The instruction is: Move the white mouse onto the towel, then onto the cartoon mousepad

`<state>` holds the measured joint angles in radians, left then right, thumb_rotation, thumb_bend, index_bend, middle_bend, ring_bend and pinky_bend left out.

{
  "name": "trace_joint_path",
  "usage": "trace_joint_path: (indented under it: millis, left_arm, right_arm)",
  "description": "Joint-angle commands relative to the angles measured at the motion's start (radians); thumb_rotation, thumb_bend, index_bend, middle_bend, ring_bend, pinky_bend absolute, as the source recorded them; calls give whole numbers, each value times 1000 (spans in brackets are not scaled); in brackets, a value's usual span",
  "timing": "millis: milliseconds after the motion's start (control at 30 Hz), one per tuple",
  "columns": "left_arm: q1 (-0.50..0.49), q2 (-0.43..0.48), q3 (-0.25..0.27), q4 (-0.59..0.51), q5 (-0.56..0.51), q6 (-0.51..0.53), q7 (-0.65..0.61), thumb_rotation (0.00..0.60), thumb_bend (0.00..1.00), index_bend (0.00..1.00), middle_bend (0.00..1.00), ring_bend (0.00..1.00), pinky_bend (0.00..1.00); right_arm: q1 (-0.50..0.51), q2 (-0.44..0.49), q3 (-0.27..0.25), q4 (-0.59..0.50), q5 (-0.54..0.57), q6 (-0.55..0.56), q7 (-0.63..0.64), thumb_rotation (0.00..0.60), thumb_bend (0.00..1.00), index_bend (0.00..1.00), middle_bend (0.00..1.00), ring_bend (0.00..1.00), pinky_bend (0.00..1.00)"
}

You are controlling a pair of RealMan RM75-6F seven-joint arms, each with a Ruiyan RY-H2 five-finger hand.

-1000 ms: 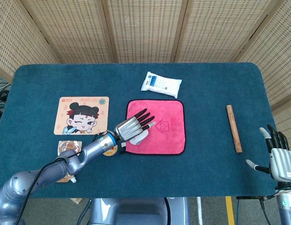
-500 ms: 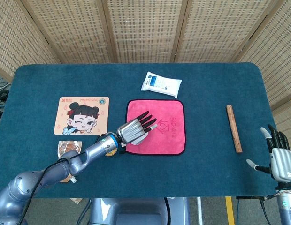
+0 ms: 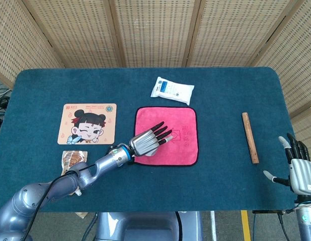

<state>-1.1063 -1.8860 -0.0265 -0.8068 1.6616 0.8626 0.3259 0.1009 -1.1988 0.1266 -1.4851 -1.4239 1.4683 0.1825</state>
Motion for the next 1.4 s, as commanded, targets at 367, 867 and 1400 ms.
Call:
trace_joint_path:
  millis: [367,867,1400]
  left_arm:
    - [-15,-15,-9,-11,-10,-6,1,600,0,0,0,0,0]
    - [-41,-48,-37,5,-45,-40,-1,600,0,0,0,0,0]
    - [-85,14,-78,-71,-133,-181,36,600,0,73,0,0,0]
  right_arm:
    - [-1,1,-1,-3,-5,1,-1,600,2,59,0,0,0]
    - [-2,5,1,-2,-6,0,8,600,2,59,0,0,0]
    - [-2,2,-1,-4,-10,-1,-2,600,2,59,0,0,0]
